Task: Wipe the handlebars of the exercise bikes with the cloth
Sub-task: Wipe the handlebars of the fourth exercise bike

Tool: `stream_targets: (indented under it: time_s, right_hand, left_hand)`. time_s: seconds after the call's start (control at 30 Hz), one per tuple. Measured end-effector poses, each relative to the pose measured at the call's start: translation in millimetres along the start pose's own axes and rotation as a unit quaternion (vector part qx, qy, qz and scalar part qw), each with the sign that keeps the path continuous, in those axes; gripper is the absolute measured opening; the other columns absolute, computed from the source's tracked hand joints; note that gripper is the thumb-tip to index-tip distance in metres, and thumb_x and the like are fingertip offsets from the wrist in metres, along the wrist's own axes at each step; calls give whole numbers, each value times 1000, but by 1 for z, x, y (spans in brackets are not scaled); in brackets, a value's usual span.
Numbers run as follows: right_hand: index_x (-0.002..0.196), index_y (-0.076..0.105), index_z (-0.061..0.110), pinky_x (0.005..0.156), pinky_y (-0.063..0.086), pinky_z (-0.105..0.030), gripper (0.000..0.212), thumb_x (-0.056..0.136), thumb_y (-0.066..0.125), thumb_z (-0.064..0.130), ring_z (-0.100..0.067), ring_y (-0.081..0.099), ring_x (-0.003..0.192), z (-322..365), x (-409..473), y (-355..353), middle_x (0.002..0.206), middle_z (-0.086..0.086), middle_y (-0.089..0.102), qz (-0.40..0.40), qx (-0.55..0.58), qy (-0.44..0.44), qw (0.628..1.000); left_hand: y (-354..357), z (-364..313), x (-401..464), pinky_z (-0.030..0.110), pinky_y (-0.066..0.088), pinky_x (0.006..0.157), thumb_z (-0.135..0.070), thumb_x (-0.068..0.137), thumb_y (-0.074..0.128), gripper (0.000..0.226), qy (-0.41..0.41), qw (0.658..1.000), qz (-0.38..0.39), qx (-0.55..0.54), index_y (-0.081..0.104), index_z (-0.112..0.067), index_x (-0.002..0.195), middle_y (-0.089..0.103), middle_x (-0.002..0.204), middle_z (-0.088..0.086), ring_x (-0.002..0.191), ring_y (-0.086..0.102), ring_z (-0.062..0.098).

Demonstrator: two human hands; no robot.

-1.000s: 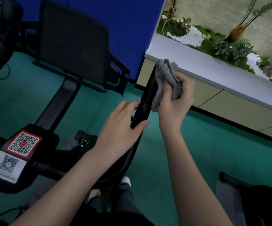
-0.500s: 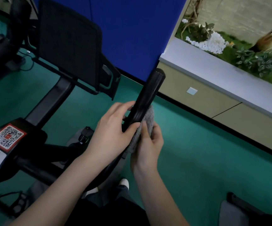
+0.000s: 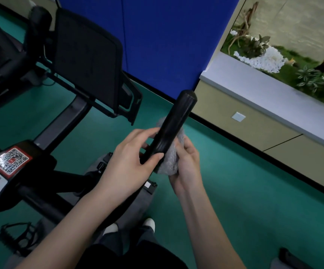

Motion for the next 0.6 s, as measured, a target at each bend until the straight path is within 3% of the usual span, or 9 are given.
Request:
stream_targets:
  time_s: [0.1,0.17,0.27,0.33,0.43,0.6]
  right_hand:
    - [113,56,-7,95,45,-52,31,84,54,5,-35,58,93,-12,-6,1,98,-22,64,11,9,58,998]
    - [114,54,-11,96,43,-54,26,90,48,-3,-36,58,95,-8,-2,1,102,-26,61,4,-9,47,999]
    - [97,59,-2,75,53,-39,14,91,47,-5,-24,61,73,12,8,3,85,-16,64,-13,-39,-27,999]
    - [93,60,3,73,52,-35,14,93,48,-3,-20,60,71,29,14,6,82,-10,64,-19,-51,-77,995]
    - [97,60,2,75,53,-33,11,94,50,-1,-17,61,75,50,21,12,84,-7,64,-39,-45,-146,988]
    - [106,59,0,92,49,-43,14,93,55,2,-22,59,90,56,12,11,95,-10,64,-112,-60,-237,963]
  left_hand:
    - [-1,0,1,11,42,78,-19,78,69,52,-1,1000,1,-11,54,-37,125,55,111,-23,95,55,0]
    - [-1,0,1,8,41,79,-19,78,70,52,-2,1000,3,-12,54,-39,124,55,111,-25,96,55,-1]
    - [-2,1,1,8,41,80,-21,79,70,51,-5,1000,8,-8,54,-40,123,54,110,-26,97,54,-1]
    - [-2,1,0,8,41,81,-25,80,69,50,-9,1000,11,-7,52,-42,124,54,111,-27,98,54,-1]
    - [-1,2,0,8,40,81,-28,79,67,50,-13,1000,12,-8,52,-42,124,53,112,-27,98,54,0]
    - [-2,2,-1,13,43,83,-25,80,69,51,-6,1000,11,-10,51,-43,124,53,113,-26,98,55,1]
Point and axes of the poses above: each hand's wrist, its own x-axis towards the middle knuckle, its own y-axis out of the palm, z = x × y, the point moved 4 cm from there along x, towards the middle knuckle
